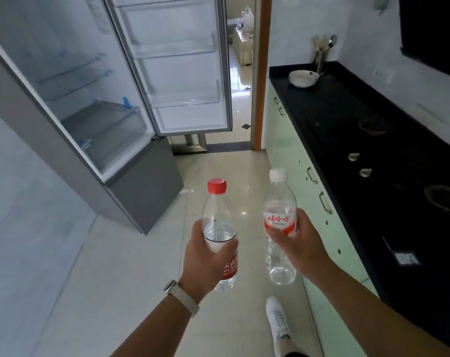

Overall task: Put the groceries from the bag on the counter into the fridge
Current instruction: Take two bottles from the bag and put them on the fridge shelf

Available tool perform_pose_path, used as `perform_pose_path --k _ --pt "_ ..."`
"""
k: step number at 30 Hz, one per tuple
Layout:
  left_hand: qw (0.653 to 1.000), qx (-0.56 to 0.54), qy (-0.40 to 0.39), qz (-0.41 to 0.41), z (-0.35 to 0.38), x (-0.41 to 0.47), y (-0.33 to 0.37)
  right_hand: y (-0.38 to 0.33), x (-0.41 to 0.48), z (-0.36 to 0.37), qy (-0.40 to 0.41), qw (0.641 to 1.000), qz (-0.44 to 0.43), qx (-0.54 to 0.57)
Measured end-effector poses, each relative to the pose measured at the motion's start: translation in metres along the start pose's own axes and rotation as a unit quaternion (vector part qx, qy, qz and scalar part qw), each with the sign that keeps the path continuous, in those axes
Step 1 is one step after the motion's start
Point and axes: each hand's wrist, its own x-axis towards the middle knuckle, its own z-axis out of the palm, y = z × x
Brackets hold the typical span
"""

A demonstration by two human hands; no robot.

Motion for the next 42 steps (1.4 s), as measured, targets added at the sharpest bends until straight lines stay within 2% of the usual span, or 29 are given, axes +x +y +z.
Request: perform_pose_path --k 12,20,32,42 --pt "0.999 0.031 0.044 -0.001 0.083 0.149 0.044 -0.015 0.182 -0.051 -0.069 0.996 -0.051 0.021" --pt "0.996 0.036 0.086 -0.003 0.112 0.204 0.058 -0.023 0.262 -0.058 -0.123 0.988 -0.072 0.058" --pt "0.985 0.038 0.16 -0.045 0.067 0.272 0.024 -0.037 0.341 0.012 -0.183 0.98 -0.07 0.042" --pt "0.982 -0.011 0.18 -0.063 -0.004 0.38 -0.011 -0.078 0.429 0.105 -0.184 0.979 -0.084 -0.007"
